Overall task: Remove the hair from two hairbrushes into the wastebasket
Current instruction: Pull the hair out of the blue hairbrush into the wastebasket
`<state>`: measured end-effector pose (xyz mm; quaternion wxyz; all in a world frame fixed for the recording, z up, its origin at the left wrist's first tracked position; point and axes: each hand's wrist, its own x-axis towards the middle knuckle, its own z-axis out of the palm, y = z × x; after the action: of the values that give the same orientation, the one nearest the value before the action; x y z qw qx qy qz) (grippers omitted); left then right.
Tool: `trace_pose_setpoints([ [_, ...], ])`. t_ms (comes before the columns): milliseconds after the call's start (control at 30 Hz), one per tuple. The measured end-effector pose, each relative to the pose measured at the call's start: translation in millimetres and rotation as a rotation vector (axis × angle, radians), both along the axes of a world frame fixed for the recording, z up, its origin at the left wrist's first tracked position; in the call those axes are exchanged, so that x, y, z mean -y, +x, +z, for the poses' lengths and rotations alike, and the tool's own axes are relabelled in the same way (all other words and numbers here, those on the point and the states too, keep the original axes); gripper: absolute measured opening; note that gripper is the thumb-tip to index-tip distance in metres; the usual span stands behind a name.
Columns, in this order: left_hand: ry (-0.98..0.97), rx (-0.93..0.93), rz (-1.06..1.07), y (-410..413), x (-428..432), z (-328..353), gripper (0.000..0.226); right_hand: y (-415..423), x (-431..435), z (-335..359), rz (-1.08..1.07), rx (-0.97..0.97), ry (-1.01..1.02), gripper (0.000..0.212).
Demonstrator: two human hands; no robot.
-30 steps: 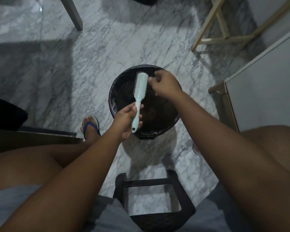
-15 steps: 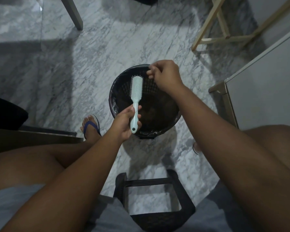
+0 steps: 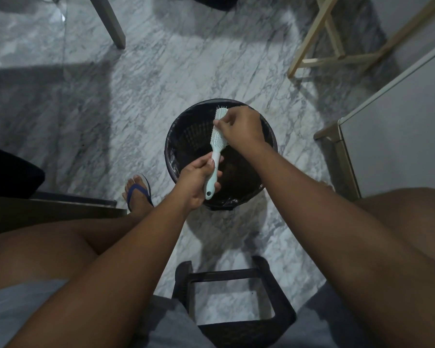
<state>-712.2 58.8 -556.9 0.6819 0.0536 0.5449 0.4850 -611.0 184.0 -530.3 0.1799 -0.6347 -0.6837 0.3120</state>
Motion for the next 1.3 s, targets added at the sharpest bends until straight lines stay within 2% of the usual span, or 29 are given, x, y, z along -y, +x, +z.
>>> trace_pose_setpoints([
  [67,-0.007,0.046,0.017,0.3,1.0,0.4,0.031,3.4,-5.8,4.0,-0.031,-0.047,0.006,0.022],
  [200,-0.028,0.121,0.061,-4.0,3.2,-2.5,0.034,11.0,-15.9,17.6,-0.157,-0.336,-0.133,0.02],
  [333,-0.021,0.154,0.069,-7.8,3.6,-3.4,0.034,15.5,-2.2,16.0,0.005,-0.334,-0.35,0.023],
  [433,-0.005,0.18,0.059,-8.3,0.8,-0.6,0.033,19.5,9.0,7.7,0.219,-0.189,-0.262,0.039],
  [500,-0.002,0.195,0.042,-7.8,-0.9,1.6,0.032,18.0,10.5,6.1,0.216,-0.139,-0.196,0.044],
  [667,-0.023,0.184,0.06,-8.5,-1.1,-0.5,0.03,12.3,8.3,12.0,0.232,-0.081,-0.134,0.011],
  [833,-0.032,0.144,0.04,-7.9,9.1,-5.7,0.032,11.0,-18.8,16.4,-0.05,-0.275,-0.075,0.018],
  [900,-0.011,0.139,0.01,-6.0,10.7,-3.9,0.028,11.5,-22.1,18.8,-0.017,-0.216,-0.079,0.013],
  [1000,0.021,0.096,-0.036,-4.0,9.6,0.5,0.026,10.7,-14.3,15.2,0.096,-0.077,-0.07,0.047],
  [1133,0.045,0.053,-0.056,-7.3,9.8,-0.7,0.03,8.6,-14.5,16.6,0.011,-0.109,0.049,0.026],
  [1233,0.029,0.09,-0.034,-6.5,10.4,-1.2,0.03,8.3,-19.4,17.7,-0.016,-0.042,0.078,0.024],
  [1300,0.009,0.15,0.013,-4.7,10.8,-2.8,0.03,6.6,-17.7,17.4,-0.102,-0.218,-0.008,0.023],
])
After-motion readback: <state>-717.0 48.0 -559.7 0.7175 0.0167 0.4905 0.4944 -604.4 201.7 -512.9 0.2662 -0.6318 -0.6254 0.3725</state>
